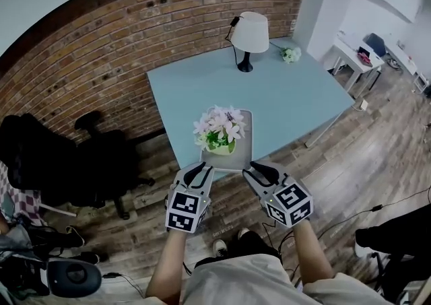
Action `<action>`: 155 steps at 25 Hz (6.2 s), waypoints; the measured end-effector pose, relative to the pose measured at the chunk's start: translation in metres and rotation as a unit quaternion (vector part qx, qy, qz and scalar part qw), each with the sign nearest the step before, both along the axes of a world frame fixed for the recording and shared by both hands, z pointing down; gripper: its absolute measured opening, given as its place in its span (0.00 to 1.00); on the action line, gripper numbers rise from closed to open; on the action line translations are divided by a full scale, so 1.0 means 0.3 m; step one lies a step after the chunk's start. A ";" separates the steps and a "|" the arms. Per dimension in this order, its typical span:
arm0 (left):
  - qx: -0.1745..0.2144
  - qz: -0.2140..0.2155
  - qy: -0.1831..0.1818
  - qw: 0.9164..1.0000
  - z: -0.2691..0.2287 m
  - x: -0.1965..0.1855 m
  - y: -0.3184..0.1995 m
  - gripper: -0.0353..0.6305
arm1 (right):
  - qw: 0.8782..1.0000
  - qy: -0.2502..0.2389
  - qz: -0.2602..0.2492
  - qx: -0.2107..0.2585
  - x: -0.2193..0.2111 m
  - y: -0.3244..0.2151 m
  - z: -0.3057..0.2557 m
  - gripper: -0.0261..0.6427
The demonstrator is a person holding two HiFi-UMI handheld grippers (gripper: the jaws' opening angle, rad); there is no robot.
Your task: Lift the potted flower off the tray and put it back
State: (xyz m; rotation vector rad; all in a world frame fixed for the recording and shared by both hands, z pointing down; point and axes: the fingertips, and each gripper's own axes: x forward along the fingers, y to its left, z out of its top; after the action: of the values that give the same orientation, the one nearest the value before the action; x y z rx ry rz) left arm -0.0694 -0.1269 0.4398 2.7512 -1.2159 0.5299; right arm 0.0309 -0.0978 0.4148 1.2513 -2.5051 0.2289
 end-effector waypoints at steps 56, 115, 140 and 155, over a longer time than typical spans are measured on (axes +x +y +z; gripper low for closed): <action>-0.196 0.060 -0.016 0.979 0.704 0.174 -0.533 0.60 | 0.960 0.060 -0.243 -0.124 0.025 -0.670 0.787 0.67; -0.059 0.127 0.026 0.990 0.011 0.093 0.288 0.59 | 0.997 0.011 -0.075 0.002 -0.060 0.187 0.096 0.67; -0.072 0.132 0.029 0.988 0.048 0.115 0.292 0.59 | 0.998 0.011 -0.069 -0.006 -0.037 0.193 0.129 0.67; -0.119 0.116 0.019 0.986 0.180 0.158 0.036 0.59 | 0.995 0.012 -0.087 -0.055 0.004 -0.068 0.262 0.67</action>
State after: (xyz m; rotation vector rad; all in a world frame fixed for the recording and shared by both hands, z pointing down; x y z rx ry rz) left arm -0.0220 -0.1159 0.4940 2.6945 -0.7685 0.5957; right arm 0.0320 -0.1182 0.4933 0.9799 -2.5250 0.3023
